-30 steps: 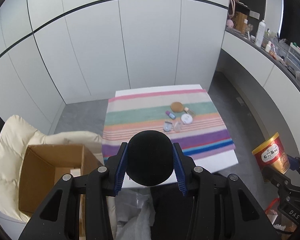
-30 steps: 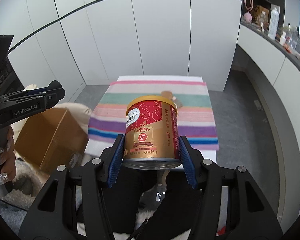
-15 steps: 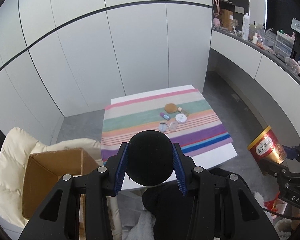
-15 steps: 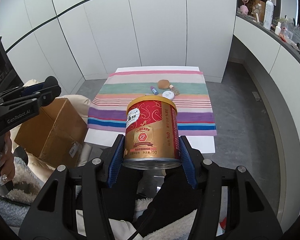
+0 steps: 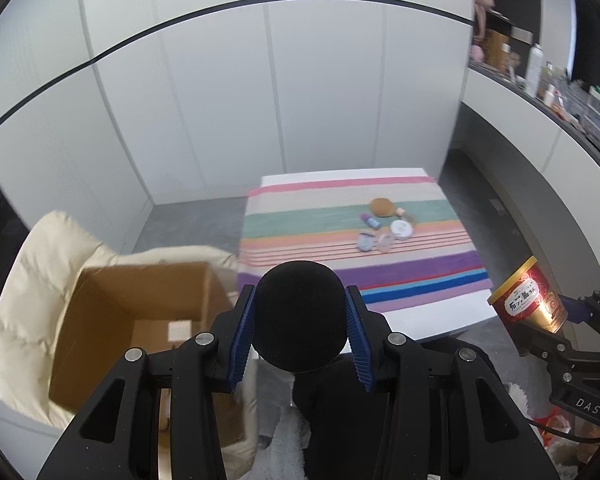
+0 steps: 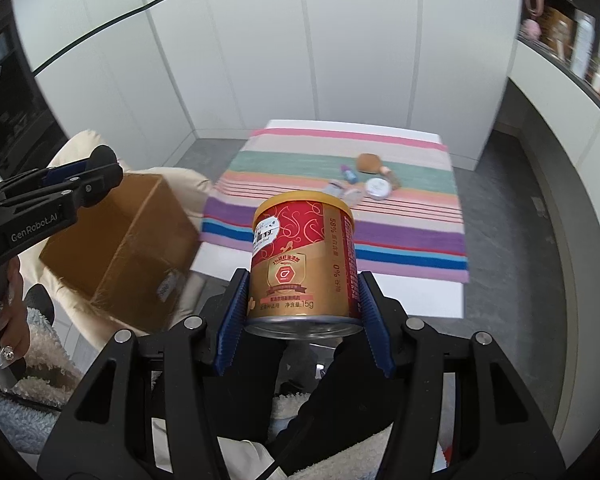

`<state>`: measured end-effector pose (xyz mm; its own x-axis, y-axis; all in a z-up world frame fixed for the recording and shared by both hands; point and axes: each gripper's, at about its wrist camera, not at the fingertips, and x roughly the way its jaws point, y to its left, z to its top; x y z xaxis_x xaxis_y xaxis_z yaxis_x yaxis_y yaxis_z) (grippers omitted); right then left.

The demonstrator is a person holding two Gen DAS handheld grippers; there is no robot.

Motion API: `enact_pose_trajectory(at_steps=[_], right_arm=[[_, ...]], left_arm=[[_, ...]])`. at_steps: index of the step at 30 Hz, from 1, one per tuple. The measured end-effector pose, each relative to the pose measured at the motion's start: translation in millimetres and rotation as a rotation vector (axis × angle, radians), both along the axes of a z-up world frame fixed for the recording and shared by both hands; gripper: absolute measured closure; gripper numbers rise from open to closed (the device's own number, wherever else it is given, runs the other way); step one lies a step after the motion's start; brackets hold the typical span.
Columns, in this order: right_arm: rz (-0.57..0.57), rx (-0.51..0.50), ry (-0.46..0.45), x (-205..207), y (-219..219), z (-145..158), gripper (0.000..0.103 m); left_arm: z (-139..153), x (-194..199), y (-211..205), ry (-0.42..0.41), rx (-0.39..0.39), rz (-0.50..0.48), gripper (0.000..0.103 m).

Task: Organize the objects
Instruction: 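Carry the black puff and red-gold tin over the cardboard box, then open the left tool dropping the puff while the right tool drops the tin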

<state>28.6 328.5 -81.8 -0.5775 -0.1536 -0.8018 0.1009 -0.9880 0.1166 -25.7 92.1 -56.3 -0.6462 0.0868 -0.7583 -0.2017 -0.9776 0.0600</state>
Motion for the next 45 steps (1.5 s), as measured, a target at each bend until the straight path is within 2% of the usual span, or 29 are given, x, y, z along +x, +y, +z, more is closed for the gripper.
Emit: enact_pose_trajectory(at_steps=[14,21,25,33,39,45], right_arm=[[0.32,-0.02,0.015,-10.8,-131.1,-1.0,0.047],[0.537,-0.026,0.017,4.9,-216.8,-7.7,0.047],[0.617,-0.028,0.018,9.4,-252.2,-15.9,0.047],[0.622,-0.026,0.003,-0.6,-270.3,-23.2,0.047],[0.619,0.0,0.025,-13.9,-269.8,-21.0,0.047],[0.615,0.057,0.066,-33.1,-282.6,-22.3,0.047]], left_arm=[[-2.6,45.6,-129.7,-0.003,-0.001,0.273,0.059],[-5.7,69.3,-177.6,-0.007,0.005,0.384,0.059],[-13.8,78.1,-198.7,-0.02,0.006,0.441,0.059],[-18.7,75.3,-212.3,-0.026,0.041,0.484,0.059],[-22.7,65.5,-218.0,-0.015,0.009,0.501,0.059],[-36.9,34.3,-227.8,-0.024,-0.023,0.515,0.059]])
